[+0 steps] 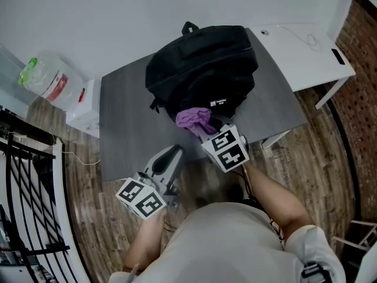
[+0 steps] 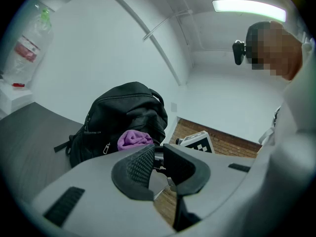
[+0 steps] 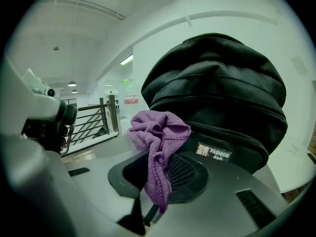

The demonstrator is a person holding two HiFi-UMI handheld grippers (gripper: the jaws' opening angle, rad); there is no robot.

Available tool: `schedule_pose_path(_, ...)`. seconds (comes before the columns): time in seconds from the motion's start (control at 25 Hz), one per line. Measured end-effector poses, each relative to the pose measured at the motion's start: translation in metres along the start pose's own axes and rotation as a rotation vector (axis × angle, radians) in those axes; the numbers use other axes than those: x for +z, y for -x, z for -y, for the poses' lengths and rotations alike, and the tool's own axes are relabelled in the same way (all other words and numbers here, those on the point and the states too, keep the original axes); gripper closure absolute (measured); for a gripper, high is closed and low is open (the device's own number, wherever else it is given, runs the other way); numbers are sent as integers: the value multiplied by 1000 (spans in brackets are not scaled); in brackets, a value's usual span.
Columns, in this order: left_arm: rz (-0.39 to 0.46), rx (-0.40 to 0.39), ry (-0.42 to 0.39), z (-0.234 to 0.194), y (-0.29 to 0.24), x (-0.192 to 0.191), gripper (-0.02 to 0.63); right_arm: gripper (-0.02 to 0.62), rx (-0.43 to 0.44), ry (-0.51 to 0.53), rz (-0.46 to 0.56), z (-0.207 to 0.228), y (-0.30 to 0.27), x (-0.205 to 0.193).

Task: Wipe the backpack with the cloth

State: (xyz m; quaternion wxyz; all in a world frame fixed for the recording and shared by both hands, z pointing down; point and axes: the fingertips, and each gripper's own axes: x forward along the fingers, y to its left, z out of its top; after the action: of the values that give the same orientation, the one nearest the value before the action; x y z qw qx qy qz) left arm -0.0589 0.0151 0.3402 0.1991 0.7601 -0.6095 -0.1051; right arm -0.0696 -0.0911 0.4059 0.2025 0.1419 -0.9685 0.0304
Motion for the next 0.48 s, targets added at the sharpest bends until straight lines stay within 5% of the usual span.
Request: schedule_pose_path(0.48,-10,-12,-2,2,-10,-3,549,517,-115,-51,-57,51,2,-22)
